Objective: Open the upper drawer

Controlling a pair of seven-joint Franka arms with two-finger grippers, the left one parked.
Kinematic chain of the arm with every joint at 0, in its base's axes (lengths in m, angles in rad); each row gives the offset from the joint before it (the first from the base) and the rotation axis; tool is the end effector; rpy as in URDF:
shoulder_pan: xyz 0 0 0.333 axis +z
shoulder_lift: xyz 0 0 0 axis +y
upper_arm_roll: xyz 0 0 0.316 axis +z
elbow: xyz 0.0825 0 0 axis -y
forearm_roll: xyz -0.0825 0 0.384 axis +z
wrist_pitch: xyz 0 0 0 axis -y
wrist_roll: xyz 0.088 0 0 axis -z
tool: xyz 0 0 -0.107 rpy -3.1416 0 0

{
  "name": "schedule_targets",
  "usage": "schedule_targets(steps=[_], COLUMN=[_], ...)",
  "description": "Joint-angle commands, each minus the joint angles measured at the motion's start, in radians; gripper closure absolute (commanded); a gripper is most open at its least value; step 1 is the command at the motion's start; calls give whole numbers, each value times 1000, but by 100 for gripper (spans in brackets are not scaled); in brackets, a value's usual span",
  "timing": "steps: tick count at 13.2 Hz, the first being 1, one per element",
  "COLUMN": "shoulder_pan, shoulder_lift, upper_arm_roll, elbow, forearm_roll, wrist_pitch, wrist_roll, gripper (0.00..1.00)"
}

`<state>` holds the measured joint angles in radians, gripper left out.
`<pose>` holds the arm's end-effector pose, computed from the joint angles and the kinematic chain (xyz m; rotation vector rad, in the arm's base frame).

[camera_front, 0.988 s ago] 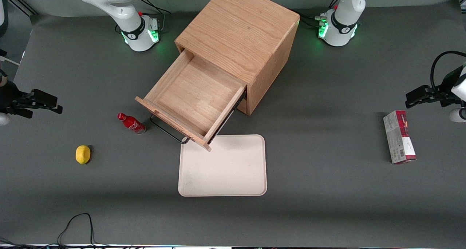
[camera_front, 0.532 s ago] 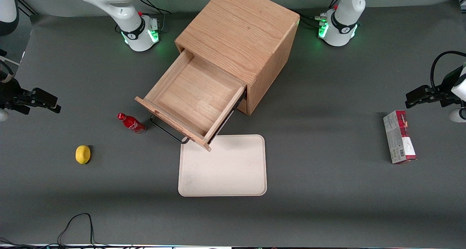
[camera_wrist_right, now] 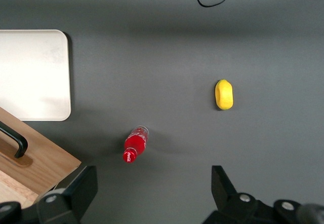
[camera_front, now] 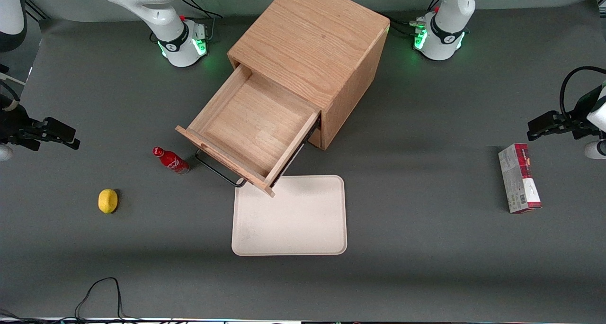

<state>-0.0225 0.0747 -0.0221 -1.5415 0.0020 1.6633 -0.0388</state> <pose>0.5856 -0.0255 0.6042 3.1391 -0.0092 0.0739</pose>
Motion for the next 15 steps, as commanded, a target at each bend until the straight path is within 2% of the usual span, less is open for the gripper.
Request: schedule_targets(steps=[1,10,12,15], shoulder_pan=[-8,4,42,44], shoulder_lift=[-29,-10,-10,-9], upper_arm_roll=[4,1,-39,-42], elbow=[-23,1,1,1], forearm_roll=[-7,-16,-17,-17], wrist_pitch=[4,-25,-25,-25], wrist_roll=[-14,-9,-10,-10], gripper=[0,0,0,0])
